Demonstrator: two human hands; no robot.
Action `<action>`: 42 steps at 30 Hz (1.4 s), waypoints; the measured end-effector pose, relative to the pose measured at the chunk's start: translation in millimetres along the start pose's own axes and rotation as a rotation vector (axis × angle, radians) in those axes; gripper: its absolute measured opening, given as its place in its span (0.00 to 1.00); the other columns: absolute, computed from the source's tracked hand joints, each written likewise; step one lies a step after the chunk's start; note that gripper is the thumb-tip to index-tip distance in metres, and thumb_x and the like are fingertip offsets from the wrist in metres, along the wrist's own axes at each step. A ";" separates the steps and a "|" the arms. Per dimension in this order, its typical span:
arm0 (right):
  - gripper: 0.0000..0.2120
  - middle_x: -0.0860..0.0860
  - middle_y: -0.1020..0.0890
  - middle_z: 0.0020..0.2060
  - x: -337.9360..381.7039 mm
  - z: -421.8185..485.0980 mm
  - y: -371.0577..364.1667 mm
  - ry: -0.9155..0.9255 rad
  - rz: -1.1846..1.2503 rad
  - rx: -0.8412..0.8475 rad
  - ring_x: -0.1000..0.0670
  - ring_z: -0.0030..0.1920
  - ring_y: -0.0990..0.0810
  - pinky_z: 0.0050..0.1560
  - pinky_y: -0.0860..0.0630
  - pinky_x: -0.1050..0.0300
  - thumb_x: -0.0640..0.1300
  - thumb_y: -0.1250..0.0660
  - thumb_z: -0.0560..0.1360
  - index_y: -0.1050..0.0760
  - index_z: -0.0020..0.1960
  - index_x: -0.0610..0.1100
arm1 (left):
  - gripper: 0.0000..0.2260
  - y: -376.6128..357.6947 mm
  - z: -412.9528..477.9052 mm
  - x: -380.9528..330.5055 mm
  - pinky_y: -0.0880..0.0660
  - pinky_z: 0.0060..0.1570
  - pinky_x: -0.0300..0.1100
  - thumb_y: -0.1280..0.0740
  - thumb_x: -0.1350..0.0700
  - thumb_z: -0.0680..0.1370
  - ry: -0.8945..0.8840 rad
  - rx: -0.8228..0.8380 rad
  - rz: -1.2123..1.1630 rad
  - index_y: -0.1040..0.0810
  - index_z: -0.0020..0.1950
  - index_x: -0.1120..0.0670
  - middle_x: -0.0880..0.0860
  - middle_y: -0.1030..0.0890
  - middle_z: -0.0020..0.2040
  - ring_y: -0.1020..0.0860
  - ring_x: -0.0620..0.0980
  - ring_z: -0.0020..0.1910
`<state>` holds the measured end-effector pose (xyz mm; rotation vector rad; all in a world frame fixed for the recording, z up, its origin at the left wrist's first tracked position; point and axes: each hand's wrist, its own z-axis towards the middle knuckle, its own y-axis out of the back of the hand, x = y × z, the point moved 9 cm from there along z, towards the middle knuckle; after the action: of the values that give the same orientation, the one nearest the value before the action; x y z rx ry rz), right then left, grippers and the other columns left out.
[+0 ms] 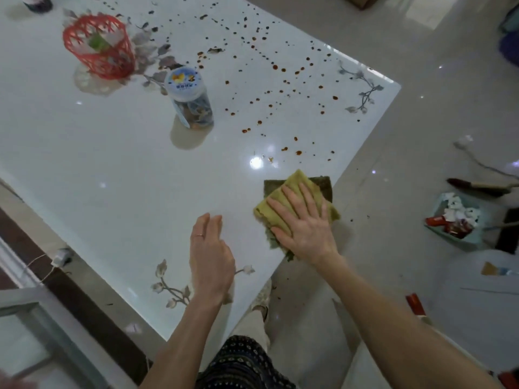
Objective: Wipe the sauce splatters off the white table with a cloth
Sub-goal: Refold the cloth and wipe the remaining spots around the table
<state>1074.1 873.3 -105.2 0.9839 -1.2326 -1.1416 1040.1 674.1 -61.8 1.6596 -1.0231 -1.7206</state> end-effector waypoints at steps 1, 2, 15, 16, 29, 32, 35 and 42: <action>0.30 0.51 0.45 0.80 -7.2 2.9 1.6 -0.004 -0.009 0.000 0.42 0.80 0.48 0.70 0.43 0.28 0.66 0.52 0.80 0.52 0.80 0.61 | 0.20 -1.4 5.3 -3.2 0.33 0.65 0.52 0.41 0.70 0.73 0.007 -0.013 -0.015 0.30 0.65 0.61 0.60 0.33 0.67 0.34 0.58 0.67; 0.29 0.50 0.44 0.80 -8.2 4.4 2.8 -0.004 -0.009 -0.010 0.41 0.79 0.48 0.70 0.43 0.28 0.65 0.52 0.81 0.51 0.80 0.60 | 0.20 -1.3 10.0 -5.5 0.32 0.65 0.52 0.41 0.70 0.74 0.023 -0.029 -0.031 0.30 0.65 0.60 0.60 0.33 0.67 0.34 0.58 0.66; 0.23 0.52 0.34 0.77 0.3 30.9 13.5 0.202 0.043 0.043 0.46 0.78 0.41 0.73 0.41 0.36 0.59 0.46 0.82 0.34 0.76 0.57 | 0.22 -12.8 36.1 -25.6 0.31 0.63 0.54 0.42 0.71 0.74 0.085 -0.011 -0.050 0.31 0.67 0.58 0.57 0.33 0.69 0.34 0.54 0.68; 0.23 0.52 0.34 0.77 -6.7 34.3 14.2 0.136 0.057 0.038 0.46 0.78 0.41 0.73 0.41 0.36 0.59 0.46 0.82 0.34 0.76 0.57 | 0.21 -14.7 35.0 -30.7 0.31 0.64 0.53 0.42 0.70 0.75 0.082 -0.012 -0.046 0.31 0.67 0.57 0.56 0.33 0.69 0.34 0.54 0.68; 0.27 0.49 0.37 0.77 34.0 97.5 -8.7 0.310 -0.003 0.166 0.40 0.78 0.42 0.73 0.46 0.30 0.62 0.49 0.80 0.36 0.77 0.56 | 0.27 6.4 45.0 39.1 0.48 0.71 0.53 0.46 0.58 0.79 0.448 0.077 0.317 0.51 0.76 0.52 0.51 0.53 0.77 0.54 0.53 0.75; 0.29 0.46 0.36 0.77 35.9 67.9 -5.0 0.282 0.018 0.130 0.36 0.77 0.40 0.71 0.46 0.26 0.61 0.46 0.78 0.35 0.77 0.54 | 0.32 6.7 42.0 40.8 0.52 0.73 0.49 0.47 0.66 0.75 0.441 0.069 0.276 0.54 0.76 0.51 0.49 0.56 0.77 0.58 0.50 0.75; 0.28 0.46 0.36 0.77 80.3 36.9 -8.7 0.475 0.049 0.161 0.35 0.77 0.41 0.69 0.45 0.25 0.61 0.44 0.78 0.35 0.77 0.55 | 0.30 5.6 41.2 45.0 0.52 0.73 0.49 0.46 0.62 0.77 0.443 0.065 0.248 0.55 0.76 0.50 0.48 0.57 0.77 0.58 0.50 0.75; 0.26 0.50 0.35 0.77 95.6 135.8 -24.6 0.407 0.025 0.172 0.39 0.78 0.42 0.73 0.47 0.30 0.60 0.48 0.79 0.35 0.76 0.58 | 0.35 13.4 40.1 42.3 0.51 0.72 0.47 0.48 0.69 0.72 0.447 -0.013 0.195 0.57 0.76 0.50 0.48 0.53 0.77 0.56 0.48 0.75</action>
<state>934.7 780.0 -97.7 1.2551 -1.0186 -0.7732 994.6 638.6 -77.3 1.7627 -0.9173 -1.1563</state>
